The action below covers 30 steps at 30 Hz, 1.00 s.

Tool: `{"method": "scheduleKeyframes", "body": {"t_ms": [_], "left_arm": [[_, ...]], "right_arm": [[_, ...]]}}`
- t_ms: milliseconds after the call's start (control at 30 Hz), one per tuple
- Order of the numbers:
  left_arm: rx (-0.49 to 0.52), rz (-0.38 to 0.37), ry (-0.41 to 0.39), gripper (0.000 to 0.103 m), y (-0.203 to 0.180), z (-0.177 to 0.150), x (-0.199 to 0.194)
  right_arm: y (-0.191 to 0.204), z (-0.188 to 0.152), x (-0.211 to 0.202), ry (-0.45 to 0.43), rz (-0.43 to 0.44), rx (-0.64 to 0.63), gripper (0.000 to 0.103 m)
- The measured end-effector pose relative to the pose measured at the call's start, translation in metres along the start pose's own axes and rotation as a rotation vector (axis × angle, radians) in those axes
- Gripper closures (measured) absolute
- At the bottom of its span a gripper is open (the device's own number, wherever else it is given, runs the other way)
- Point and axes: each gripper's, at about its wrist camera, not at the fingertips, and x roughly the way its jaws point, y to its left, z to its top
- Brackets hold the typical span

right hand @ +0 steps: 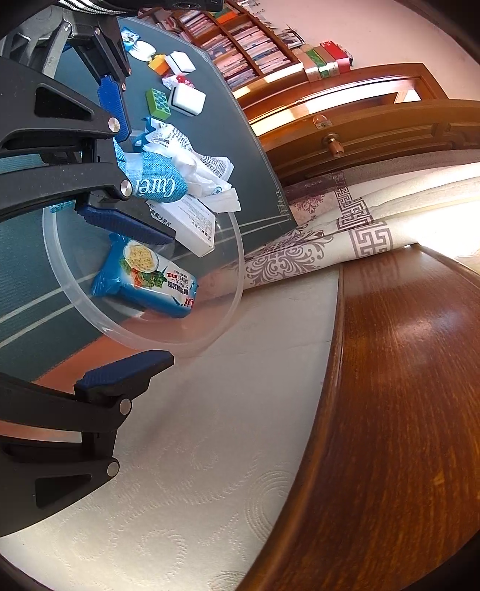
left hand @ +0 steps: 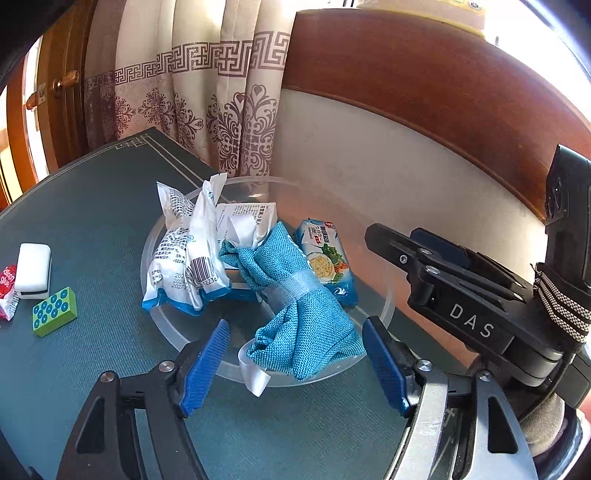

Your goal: Organize objects

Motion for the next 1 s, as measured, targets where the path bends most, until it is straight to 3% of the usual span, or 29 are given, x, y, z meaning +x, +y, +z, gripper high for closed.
{"method": "scheduleKeyframes", "body": {"t_ms": [167, 500, 733, 1000], "left_arm": [[-0.015, 0.014, 0.011, 0.025, 0.004, -0.009, -0.002], [-0.046, 0.052, 0.022, 0.024, 0.016, -0.015, 0.001], [-0.046, 0.131, 0.017, 0.024, 0.028, -0.016, 0.001], [-0.129, 0.184, 0.005, 0.024, 0.056, -0.013, -0.001]], "right_arm": [[0.005, 0.002, -0.002, 0.001, 0.035, -0.007, 0.042], [0.045, 0.008, 0.011, 0.076, 0.217, -0.088, 0.038], [0.054, 0.002, 0.039, 0.170, 0.176, -0.116, 0.038], [0.042, 0.000, 0.038, 0.160, 0.123, -0.072, 0.038]]}}
